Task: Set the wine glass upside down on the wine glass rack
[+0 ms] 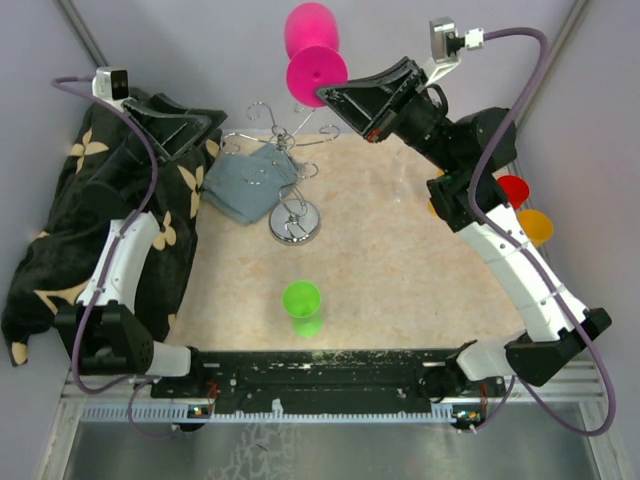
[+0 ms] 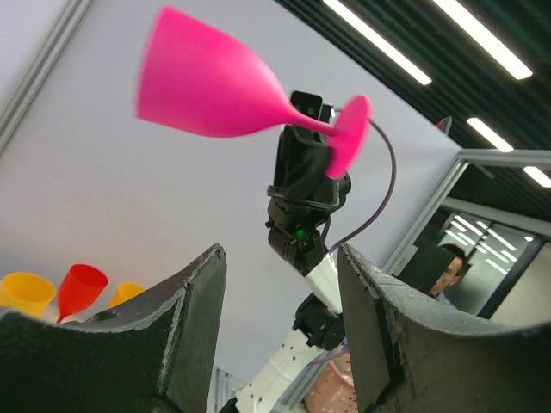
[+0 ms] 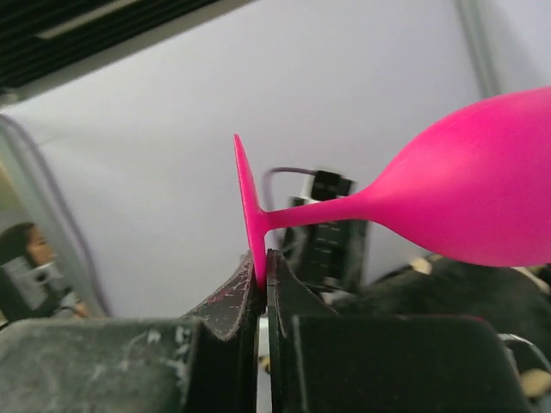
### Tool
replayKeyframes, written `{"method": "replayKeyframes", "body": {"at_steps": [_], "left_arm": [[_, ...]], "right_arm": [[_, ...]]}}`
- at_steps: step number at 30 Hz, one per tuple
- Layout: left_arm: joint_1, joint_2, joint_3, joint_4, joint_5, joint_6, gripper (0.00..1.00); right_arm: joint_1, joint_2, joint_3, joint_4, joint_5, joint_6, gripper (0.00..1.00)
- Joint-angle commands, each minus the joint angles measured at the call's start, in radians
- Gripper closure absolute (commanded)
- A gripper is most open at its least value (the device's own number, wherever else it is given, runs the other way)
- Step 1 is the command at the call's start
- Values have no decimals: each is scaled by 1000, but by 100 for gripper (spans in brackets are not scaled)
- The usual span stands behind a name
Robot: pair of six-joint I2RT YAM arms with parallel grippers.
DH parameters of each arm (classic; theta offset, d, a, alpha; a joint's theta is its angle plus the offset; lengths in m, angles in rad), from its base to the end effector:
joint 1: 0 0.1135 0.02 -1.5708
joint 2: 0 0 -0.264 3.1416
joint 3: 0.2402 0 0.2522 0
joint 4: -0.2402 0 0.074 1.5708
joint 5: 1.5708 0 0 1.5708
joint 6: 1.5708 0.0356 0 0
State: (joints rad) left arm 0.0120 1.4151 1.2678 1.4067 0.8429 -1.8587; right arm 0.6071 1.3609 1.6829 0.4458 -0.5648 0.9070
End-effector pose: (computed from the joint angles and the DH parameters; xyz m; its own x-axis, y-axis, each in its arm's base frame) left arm 0.2604 -0.0235 0.4907 -0.4819 -0.6437 -0.5944 0.8500 -0.1787 -0.4956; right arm 0.1971 0.1601 0.5784 -0.2772 0.6175 -0.7361 -0.9411 -0.0200 0.3376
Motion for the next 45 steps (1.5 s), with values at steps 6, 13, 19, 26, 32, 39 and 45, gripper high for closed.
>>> {"method": "replayKeyframes", "body": {"at_steps": [6, 13, 19, 26, 32, 39, 45], "left_arm": [[6, -106, -23, -206, 102, 218, 40], [6, -144, -39, -283, 119, 277, 40], [6, -145, -36, -291, 120, 282, 40], [6, -146, -44, -297, 125, 299, 40], [6, -147, -41, -326, 124, 331, 40], [6, -144, -41, -333, 125, 339, 40], [6, -150, -45, -345, 127, 351, 40]], "right_arm": [[-64, 29, 87, -371, 258, -327, 100], [-132, 111, 117, -424, 314, -344, 100], [-213, 261, 228, -457, 264, -296, 100], [-214, 447, 427, -549, 266, -336, 100], [-214, 554, 520, -550, 233, -290, 100], [-214, 673, 616, -542, 146, -207, 100], [-213, 725, 665, -532, 69, -138, 100]]}}
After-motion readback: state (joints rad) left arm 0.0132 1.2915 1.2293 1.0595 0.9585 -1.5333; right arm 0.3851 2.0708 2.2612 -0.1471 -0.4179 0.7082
